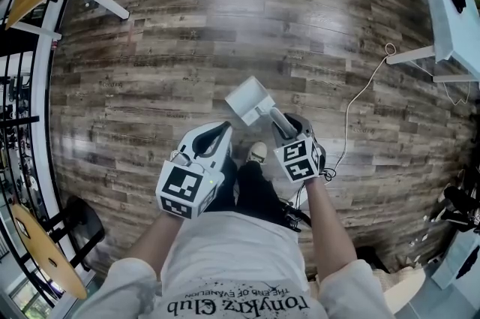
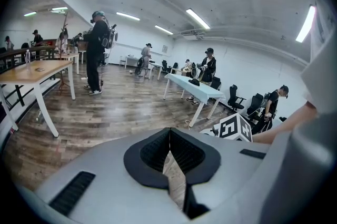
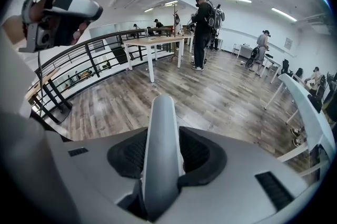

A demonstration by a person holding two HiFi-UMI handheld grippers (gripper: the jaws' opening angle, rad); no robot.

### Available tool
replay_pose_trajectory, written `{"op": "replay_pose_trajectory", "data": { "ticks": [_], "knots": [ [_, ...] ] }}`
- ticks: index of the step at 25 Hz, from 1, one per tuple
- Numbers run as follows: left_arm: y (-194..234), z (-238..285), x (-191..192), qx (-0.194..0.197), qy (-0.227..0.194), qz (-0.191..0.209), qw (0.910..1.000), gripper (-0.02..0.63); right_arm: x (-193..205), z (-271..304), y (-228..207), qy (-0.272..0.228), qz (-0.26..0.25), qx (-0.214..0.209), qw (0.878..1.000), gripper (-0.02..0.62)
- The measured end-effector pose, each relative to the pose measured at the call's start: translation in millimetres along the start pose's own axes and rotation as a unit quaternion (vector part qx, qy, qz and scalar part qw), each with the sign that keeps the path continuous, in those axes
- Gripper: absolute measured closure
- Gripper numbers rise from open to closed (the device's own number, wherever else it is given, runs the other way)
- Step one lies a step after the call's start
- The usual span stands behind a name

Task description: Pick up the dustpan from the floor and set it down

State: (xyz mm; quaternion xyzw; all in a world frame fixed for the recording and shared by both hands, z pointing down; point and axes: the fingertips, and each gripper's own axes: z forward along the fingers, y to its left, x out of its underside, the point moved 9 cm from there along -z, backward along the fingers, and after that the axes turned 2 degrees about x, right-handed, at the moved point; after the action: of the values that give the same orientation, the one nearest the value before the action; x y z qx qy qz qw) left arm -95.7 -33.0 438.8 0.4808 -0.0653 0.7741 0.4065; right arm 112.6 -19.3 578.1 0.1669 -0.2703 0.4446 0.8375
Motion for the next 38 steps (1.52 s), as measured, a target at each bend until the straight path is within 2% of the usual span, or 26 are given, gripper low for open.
{"op": "replay_pose_trajectory", "data": {
  "ticks": [10, 16, 22, 29, 31, 36, 38],
  "knots": [
    [-5.6, -4.4, -3.0, 0.003, -0.007, -0.006, 0.9999, 0.583, -3.8, -14.9, -2.4, -0.017, 0.020, -0.017, 1.000, 0.387],
    [-14.5, -10.8, -6.6, 0.005, -0.015, 0.001, 0.9999, 0.583, -9.4, -34.0, -3.3, -0.043, 0.046, -0.010, 0.998, 0.382],
    [-22.6, -20.8, -9.3, 0.006, -0.011, 0.012, 0.9998, 0.583, -23.8, -67.9, 5.1, -0.070, 0.059, -0.001, 0.996, 0.382],
    [-36.7, -34.2, -17.4, 0.010, -0.008, 0.029, 0.9995, 0.583, -47.0, -120.9, 23.5, -0.105, 0.046, -0.002, 0.993, 0.385],
    [-40.8, -37.7, -17.7, 0.013, -0.007, 0.029, 0.9995, 0.583, -51.3, -132.3, 28.8, -0.119, 0.050, -0.004, 0.992, 0.409],
    [-53.0, -50.0, -17.8, 0.011, -0.017, 0.038, 0.9991, 0.583, -53.6, -154.1, 39.2, -0.146, 0.060, 0.005, 0.987, 0.533],
    [-57.6, -55.2, -18.0, 0.013, -0.023, 0.045, 0.9987, 0.583, -54.1, -161.3, 43.7, -0.151, 0.065, 0.003, 0.986, 0.554]
  ]
}}
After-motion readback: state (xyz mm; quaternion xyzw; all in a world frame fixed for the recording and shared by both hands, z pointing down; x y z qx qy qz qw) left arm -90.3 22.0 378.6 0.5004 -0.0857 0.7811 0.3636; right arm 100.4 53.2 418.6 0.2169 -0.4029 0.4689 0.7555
